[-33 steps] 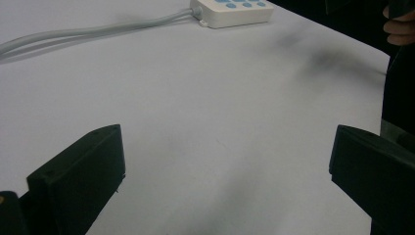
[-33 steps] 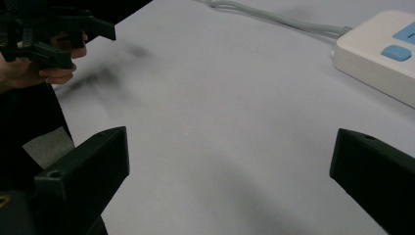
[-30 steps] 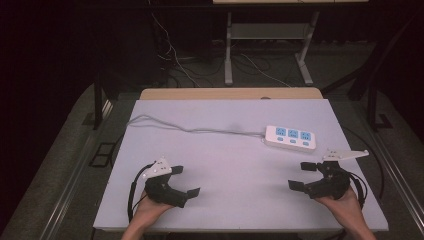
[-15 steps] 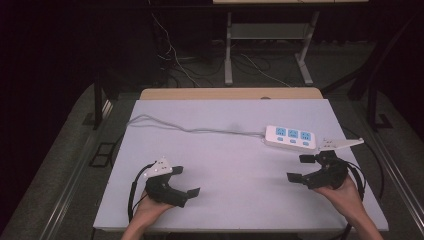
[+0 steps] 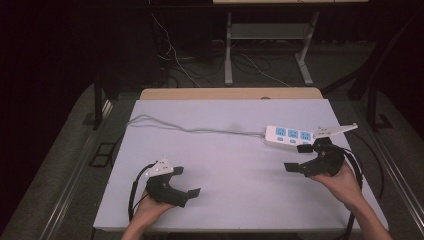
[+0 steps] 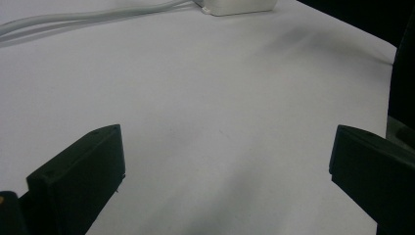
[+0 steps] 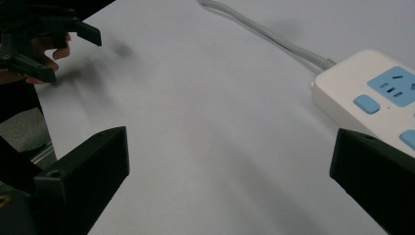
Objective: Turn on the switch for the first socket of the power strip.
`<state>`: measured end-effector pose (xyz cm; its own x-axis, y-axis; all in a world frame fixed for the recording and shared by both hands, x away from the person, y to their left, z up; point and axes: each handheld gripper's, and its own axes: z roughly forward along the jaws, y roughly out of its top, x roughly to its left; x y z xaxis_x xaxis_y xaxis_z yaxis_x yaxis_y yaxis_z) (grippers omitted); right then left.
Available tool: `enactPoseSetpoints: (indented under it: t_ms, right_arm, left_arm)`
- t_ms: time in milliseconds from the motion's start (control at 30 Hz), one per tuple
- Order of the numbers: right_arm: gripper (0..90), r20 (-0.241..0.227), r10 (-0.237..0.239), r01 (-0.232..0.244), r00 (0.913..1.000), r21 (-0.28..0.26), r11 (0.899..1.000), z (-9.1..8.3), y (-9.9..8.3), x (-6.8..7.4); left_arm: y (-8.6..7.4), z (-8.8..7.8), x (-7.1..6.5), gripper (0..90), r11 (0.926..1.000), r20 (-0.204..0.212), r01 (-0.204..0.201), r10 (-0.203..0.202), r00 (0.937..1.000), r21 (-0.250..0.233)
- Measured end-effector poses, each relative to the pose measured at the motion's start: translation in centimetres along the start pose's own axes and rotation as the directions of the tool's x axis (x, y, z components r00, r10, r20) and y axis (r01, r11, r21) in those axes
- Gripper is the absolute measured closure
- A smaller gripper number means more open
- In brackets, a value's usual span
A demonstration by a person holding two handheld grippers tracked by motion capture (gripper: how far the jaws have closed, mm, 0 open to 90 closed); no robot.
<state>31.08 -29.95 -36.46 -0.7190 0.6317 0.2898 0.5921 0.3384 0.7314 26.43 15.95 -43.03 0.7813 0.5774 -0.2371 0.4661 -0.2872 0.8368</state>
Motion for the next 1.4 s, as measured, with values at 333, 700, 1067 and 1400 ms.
enactPoseSetpoints:
  t_ms: [333,700,1067,1400]
  right_arm:
    - [0.8,0.016,0.006,-0.006,0.9999,0.015,1.0,0.2,1.5,-1.1]
    - [0.8,0.032,0.027,-0.029,0.9991,0.039,0.999,0.8,3.2,-2.5]
    - [0.8,0.047,0.046,-0.049,0.9978,0.073,0.996,1.9,3.9,-3.8]
    - [0.8,0.08,0.096,-0.102,0.9921,0.072,0.992,2.5,3.9,-5.3]
  left_arm:
    - [0.0,-0.1,0.1,0.0,1.0,-0.004,0.006,-0.006,1.0,-0.007]
    - [0.0,-0.3,0.2,0.0,0.9997,-0.018,0.016,-0.016,0.9997,-0.019]
    - [0.0,-0.2,0.3,0.0,0.9996,-0.017,0.019,-0.019,0.9997,-0.019]
    - [0.0,-0.2,0.4,0.0,0.999,-0.005,0.036,-0.036,0.9993,-0.026]
